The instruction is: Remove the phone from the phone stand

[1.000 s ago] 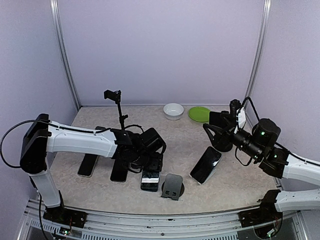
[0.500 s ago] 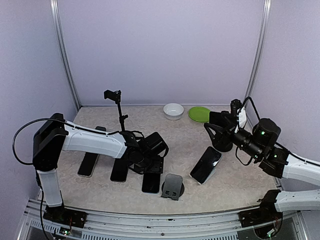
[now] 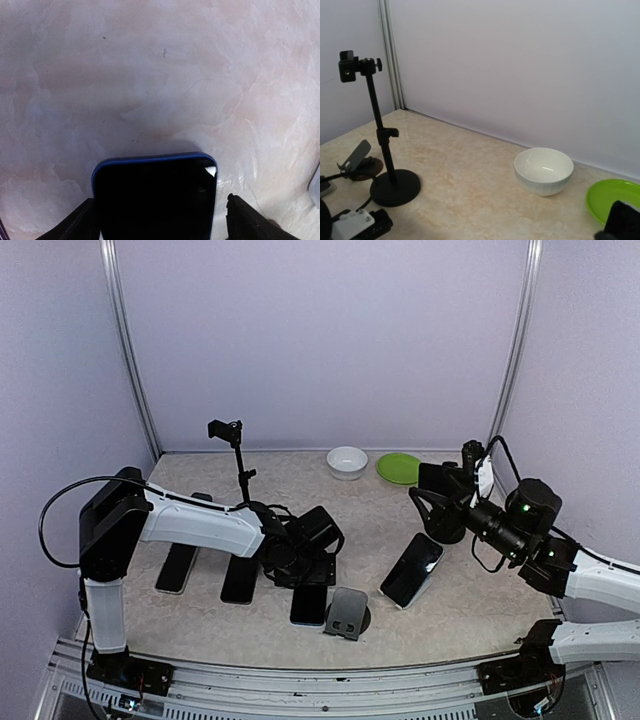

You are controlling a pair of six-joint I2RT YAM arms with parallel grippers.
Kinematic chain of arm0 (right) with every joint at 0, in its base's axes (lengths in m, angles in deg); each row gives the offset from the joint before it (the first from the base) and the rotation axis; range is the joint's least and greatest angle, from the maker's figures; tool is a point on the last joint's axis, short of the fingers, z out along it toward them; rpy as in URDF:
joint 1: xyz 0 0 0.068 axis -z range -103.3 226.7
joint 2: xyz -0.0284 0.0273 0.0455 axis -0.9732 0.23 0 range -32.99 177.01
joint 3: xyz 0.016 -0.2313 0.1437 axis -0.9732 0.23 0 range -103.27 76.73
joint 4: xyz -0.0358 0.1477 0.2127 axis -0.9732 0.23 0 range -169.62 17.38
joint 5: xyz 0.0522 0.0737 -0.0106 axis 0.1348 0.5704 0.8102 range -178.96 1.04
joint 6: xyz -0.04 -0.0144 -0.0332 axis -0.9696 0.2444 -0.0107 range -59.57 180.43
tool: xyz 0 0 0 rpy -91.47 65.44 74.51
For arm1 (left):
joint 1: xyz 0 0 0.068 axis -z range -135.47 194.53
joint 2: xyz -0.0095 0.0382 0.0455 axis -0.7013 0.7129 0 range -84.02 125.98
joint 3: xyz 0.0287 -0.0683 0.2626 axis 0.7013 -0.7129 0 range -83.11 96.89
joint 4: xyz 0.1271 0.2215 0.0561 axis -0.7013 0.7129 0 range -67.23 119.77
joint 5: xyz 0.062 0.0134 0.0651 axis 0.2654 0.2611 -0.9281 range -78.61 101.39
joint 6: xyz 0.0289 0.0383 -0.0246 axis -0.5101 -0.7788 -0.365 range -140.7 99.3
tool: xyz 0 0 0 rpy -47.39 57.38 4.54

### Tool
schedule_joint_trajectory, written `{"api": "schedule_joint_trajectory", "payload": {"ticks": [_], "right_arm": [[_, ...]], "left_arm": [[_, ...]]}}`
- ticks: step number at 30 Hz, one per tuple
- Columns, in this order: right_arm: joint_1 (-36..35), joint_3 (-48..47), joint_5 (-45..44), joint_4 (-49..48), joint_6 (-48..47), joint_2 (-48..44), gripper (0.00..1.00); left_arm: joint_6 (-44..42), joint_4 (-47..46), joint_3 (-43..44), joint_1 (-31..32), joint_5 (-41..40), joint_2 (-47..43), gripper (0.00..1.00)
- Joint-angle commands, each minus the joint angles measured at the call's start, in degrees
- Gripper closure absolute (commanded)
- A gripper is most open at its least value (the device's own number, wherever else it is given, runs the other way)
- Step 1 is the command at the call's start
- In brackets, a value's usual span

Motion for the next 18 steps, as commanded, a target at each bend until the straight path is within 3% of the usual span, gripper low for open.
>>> {"api": "schedule_joint_trajectory", "payload": {"ticks": [1,4,14,18], "right_arm": [[0.6,0.5,-0.1,-0.9,0.6,-1.2,0.00],[0.7,0.5,-0.1,-0.9,0.6,-1.3,0.00],[0.7,0.1,-0.4,0.1,0.5,-2.1,0.00],[0.7,-0.1,-0.6,0.7,0.3,-2.5,0.00]], "left_arm": [[2.0,-1.4,0.6,-0.1,0.3,1.9,0.10],[1.7,-0.3,0.7,0.3,-0.9,0.7,0.01],[0.4,0.9,-0.2,5.5,-10.6,-9.3,0.01],[-0.9,1.0,0.0,8.5,-10.7,-10.5,0.01]]}}
